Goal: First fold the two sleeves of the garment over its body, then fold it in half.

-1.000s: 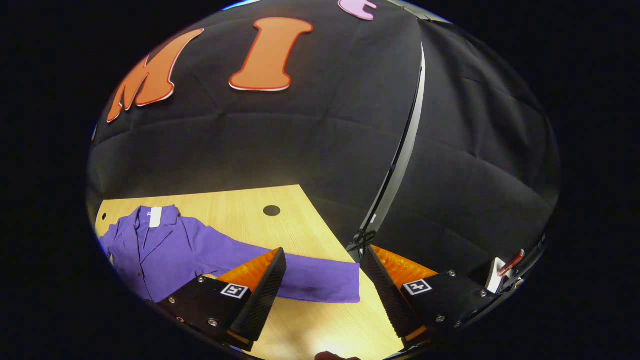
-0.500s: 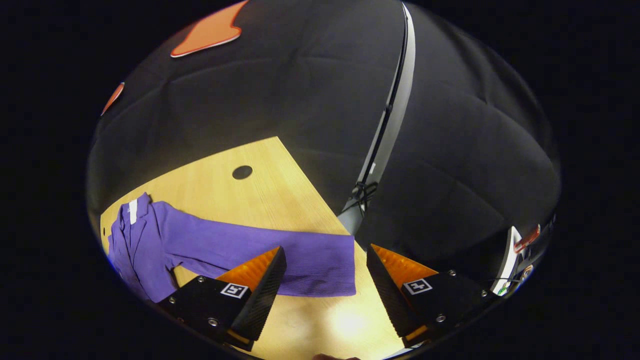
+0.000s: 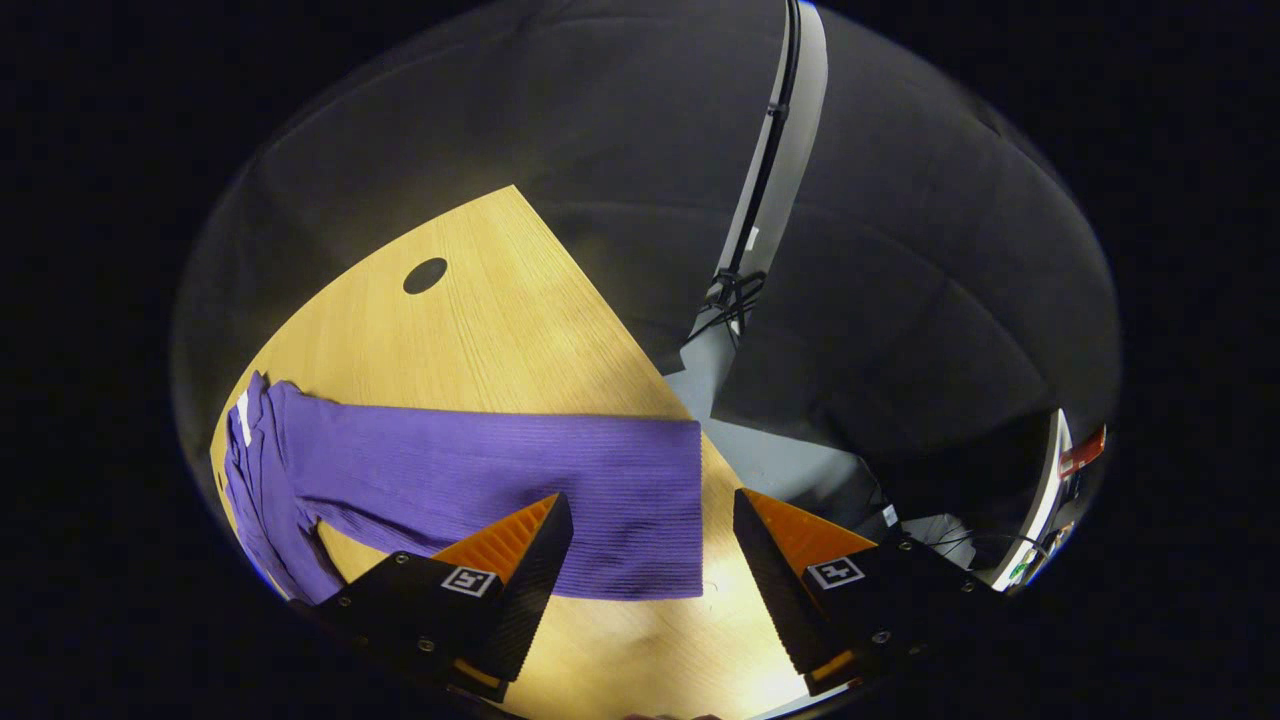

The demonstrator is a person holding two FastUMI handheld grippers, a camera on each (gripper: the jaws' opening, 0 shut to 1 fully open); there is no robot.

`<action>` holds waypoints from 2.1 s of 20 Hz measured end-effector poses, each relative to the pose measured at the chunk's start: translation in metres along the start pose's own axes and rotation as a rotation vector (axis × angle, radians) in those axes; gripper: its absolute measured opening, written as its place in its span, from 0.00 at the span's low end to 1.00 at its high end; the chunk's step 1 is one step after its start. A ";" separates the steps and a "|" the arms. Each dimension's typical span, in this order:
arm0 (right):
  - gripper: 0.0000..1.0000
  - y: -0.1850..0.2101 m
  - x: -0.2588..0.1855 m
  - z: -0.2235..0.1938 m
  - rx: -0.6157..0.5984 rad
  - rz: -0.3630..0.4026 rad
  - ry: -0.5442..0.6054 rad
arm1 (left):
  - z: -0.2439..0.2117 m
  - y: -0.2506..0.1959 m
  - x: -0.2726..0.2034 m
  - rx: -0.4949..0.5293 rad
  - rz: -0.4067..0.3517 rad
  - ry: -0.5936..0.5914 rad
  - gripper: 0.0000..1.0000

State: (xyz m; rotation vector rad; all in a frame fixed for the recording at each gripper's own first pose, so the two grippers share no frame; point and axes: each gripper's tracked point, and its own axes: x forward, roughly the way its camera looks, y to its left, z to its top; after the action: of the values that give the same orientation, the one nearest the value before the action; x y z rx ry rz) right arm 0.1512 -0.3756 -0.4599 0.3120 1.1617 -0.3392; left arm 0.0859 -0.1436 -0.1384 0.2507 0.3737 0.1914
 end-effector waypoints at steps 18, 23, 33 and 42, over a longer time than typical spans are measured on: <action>0.14 0.021 0.027 -0.012 0.100 0.080 0.212 | -0.022 0.003 -0.014 -0.031 0.052 0.083 0.97; 0.05 0.034 -0.003 0.008 0.091 0.132 0.135 | -0.029 0.017 -0.016 -0.060 0.049 0.083 0.95; 0.05 0.119 -0.115 0.033 -0.012 0.194 -0.007 | -0.045 0.088 -0.012 -0.098 0.008 0.055 0.94; 0.05 0.254 -0.223 0.023 -0.190 0.263 -0.109 | -0.082 0.190 -0.005 -0.118 0.023 0.081 0.94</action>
State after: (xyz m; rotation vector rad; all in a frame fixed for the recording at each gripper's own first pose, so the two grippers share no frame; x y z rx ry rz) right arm 0.1967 -0.1322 -0.2285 0.2724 1.0229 -0.0147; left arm 0.0238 0.0530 -0.1580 0.1307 0.4388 0.2458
